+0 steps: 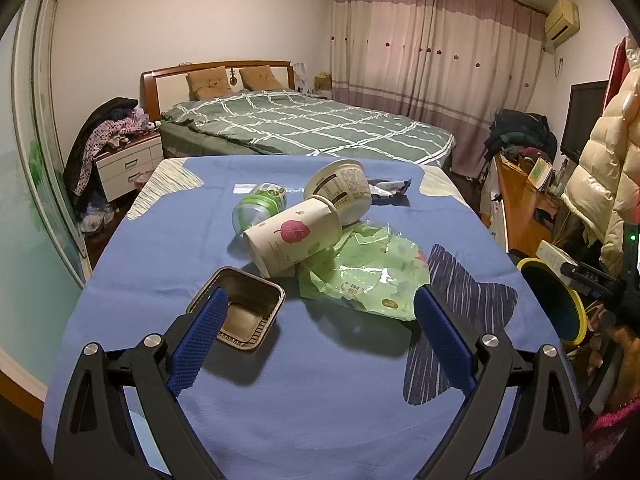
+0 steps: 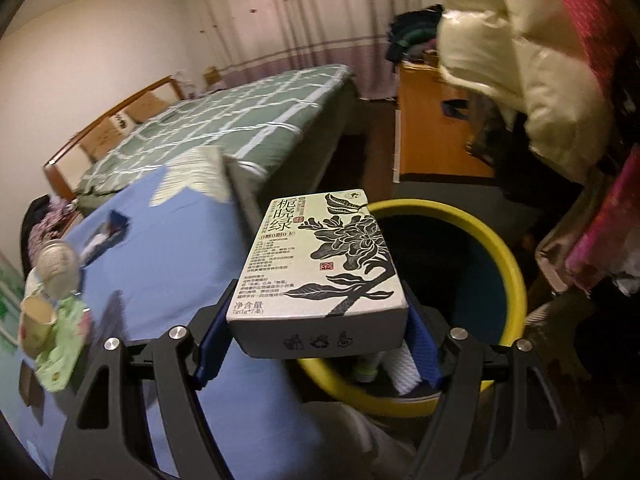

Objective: Collect trash
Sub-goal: 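Carry the box into the yellow bin and open the right tool while the left tool approaches the brown tray, then grasp the brown plastic tray with the left tool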

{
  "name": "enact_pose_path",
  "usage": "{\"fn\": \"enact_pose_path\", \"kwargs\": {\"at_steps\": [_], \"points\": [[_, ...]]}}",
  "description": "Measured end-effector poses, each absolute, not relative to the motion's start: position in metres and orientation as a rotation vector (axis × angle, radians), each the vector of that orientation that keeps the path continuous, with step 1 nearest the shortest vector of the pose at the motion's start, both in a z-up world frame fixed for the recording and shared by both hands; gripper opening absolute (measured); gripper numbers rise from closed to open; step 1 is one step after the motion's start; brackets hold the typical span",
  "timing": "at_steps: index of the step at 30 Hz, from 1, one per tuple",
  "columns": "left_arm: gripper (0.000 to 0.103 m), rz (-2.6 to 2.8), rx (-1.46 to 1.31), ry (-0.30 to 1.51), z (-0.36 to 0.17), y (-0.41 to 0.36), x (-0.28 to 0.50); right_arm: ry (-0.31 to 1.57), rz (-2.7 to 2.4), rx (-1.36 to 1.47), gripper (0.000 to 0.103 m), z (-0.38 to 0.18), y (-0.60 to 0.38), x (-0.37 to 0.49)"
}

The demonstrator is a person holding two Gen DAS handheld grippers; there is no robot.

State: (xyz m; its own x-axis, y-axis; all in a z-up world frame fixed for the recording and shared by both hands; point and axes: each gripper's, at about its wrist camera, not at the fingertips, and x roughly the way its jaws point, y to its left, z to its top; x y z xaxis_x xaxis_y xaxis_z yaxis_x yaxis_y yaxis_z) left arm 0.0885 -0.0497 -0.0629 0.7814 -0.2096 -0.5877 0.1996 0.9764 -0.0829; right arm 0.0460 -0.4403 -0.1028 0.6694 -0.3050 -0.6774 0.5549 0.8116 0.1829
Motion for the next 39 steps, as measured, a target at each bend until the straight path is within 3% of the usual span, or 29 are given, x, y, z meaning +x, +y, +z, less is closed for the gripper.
{"fn": "enact_pose_path", "kwargs": {"at_steps": [5, 8, 39], "points": [[0.093, -0.219, -0.008, 0.644, -0.064, -0.054, 0.092, 0.691, -0.562, 0.423, 0.071, -0.109, -0.46, 0.043], [0.093, -0.217, -0.002, 0.647, -0.065, -0.056, 0.093, 0.684, -0.575, 0.446, 0.078, -0.111, -0.466, 0.04], [0.093, -0.165, 0.087, 0.855, -0.129, -0.013, 0.169, 0.707, -0.466, 0.428, 0.078, -0.109, -0.439, 0.055]]}}
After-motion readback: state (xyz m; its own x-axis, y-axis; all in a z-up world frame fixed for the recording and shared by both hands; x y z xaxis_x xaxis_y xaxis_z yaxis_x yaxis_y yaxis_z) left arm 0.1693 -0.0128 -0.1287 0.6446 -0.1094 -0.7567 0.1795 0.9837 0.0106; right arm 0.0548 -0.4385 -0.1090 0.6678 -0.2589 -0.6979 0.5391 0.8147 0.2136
